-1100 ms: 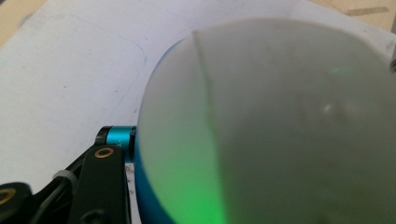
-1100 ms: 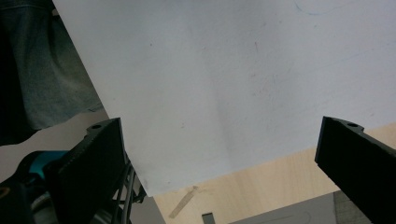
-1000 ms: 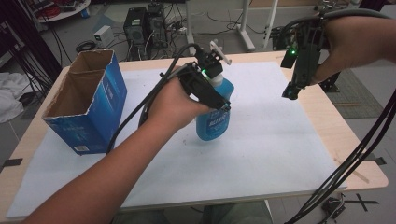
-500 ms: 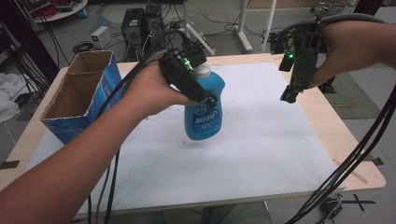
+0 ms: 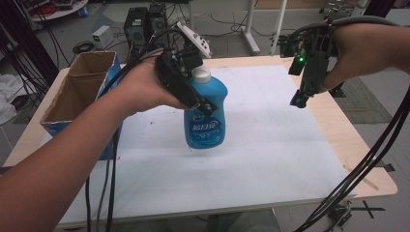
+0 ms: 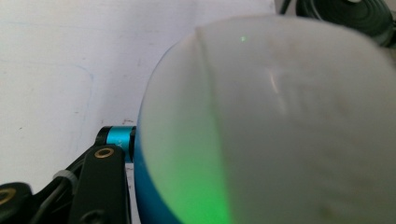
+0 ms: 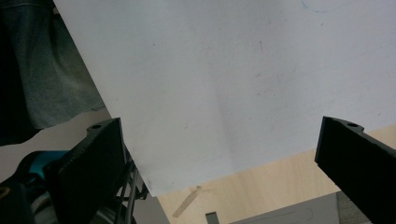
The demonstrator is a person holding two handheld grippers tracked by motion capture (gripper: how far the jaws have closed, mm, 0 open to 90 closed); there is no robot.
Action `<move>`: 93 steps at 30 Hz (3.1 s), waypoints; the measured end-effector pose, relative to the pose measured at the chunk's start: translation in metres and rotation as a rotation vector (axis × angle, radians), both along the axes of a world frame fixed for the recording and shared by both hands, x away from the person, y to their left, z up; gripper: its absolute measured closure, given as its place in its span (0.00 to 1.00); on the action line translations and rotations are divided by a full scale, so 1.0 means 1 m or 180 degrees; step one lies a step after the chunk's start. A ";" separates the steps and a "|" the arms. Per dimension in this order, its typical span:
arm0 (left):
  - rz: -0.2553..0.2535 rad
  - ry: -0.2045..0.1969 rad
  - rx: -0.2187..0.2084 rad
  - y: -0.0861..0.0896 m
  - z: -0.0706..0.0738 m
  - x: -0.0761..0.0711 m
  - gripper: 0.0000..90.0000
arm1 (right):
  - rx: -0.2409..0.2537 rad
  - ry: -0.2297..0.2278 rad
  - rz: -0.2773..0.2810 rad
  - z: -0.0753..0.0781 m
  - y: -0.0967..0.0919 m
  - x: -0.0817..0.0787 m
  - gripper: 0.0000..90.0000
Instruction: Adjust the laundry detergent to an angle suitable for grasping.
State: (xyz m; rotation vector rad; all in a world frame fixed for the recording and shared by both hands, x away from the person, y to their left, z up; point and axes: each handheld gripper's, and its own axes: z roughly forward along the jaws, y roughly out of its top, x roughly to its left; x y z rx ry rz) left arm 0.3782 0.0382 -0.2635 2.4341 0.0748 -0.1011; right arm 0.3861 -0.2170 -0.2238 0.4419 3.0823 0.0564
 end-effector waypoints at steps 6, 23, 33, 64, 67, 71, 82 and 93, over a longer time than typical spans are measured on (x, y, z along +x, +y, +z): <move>-0.0381 -0.0044 0.0133 -0.002 -0.006 -0.005 0.47 | 0.0005 -0.0012 0.0033 0.000 0.000 0.000 0.01; -0.1344 -0.0271 0.0131 -0.003 -0.028 -0.019 0.47 | -0.0011 -0.0013 -0.0009 0.000 -0.003 -0.005 0.01; -0.1420 -0.0366 0.0245 0.000 -0.040 -0.020 0.47 | -0.0017 -0.0005 0.0004 -0.003 -0.005 -0.005 0.01; -0.1389 -0.0296 0.0454 0.020 -0.057 -0.017 0.47 | -0.0026 0.0010 0.0004 -0.008 0.002 -0.003 0.01; -0.1390 -0.0295 0.0457 0.020 -0.057 -0.016 0.47 | -0.0019 0.0011 0.0020 -0.008 0.002 -0.003 0.01; -0.1355 -0.0264 0.0447 0.020 -0.057 -0.015 0.47 | -0.0035 0.0017 -0.0010 -0.008 0.002 -0.004 0.01; -0.1222 -0.0096 0.0392 0.022 -0.057 -0.013 0.43 | -0.0028 0.0023 0.0007 -0.009 0.003 -0.003 0.01; -0.1157 -0.0006 0.0386 0.023 -0.051 -0.015 0.37 | -0.0016 0.0014 0.0038 -0.009 0.004 -0.002 0.01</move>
